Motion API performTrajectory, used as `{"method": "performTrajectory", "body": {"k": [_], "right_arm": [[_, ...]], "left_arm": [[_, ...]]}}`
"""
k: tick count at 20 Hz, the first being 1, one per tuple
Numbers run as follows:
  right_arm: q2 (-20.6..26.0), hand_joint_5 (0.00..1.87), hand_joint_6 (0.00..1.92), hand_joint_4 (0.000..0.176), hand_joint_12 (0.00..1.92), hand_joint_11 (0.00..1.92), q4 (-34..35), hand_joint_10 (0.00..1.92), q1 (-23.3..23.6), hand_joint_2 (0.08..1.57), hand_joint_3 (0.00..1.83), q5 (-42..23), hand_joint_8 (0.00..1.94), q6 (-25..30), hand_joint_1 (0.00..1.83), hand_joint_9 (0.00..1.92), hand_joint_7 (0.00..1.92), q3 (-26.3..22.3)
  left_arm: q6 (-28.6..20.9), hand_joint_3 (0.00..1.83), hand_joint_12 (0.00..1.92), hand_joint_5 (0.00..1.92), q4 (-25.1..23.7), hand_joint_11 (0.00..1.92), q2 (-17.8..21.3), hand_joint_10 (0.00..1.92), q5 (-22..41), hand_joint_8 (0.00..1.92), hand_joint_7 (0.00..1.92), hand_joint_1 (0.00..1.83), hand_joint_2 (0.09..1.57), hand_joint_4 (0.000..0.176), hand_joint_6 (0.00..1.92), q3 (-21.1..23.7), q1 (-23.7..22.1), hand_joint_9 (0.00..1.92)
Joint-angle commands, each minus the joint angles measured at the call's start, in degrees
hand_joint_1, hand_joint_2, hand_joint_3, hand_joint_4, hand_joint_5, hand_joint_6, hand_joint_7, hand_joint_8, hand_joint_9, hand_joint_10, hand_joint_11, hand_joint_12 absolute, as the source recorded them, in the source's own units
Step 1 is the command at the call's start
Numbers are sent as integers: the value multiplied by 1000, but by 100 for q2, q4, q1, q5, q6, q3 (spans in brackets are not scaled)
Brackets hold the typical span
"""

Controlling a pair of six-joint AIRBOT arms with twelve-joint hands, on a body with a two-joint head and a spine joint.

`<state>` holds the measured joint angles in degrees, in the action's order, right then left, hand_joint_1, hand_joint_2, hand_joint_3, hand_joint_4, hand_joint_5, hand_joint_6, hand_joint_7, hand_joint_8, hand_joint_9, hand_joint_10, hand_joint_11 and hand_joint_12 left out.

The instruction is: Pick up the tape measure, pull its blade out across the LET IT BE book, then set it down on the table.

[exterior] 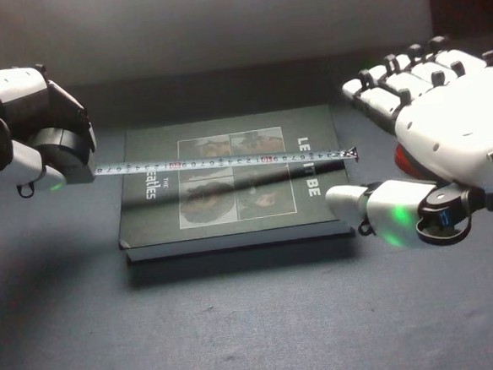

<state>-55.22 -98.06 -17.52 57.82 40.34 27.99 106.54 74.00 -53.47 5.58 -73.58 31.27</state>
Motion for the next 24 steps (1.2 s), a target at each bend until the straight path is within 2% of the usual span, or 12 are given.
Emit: {"method": "performTrajectory", "body": {"k": [1,6,14,24], "right_arm": [[48,29,1,17,336,0,-458,1,22,1177,0,201,0,70,0,23,4,-12],[59,20,0,19,306,0,-496,0,-144,1176,0,303,0,344,0,22,2,-123],[159,8,2,20,284,0,-77,0,-149,1175,0,73,0,347,0,22,3,-315],[144,7,1,20,316,0,-265,2,-210,1192,4,-35,1,334,0,30,10,-314]], "left_arm": [[-70,0,1199,851,2,904,-24,1346,274,1219,838,1367,1157,0,930,-46,5,899],[-131,0,1190,852,3,915,-63,1340,239,1213,840,1368,1155,0,928,-99,92,906],[-315,0,1194,846,4,914,-138,1342,219,1213,841,1367,1156,0,945,-130,241,903],[-320,0,1185,844,4,908,-189,1331,146,1211,844,1368,1155,0,946,-154,418,907]]}}
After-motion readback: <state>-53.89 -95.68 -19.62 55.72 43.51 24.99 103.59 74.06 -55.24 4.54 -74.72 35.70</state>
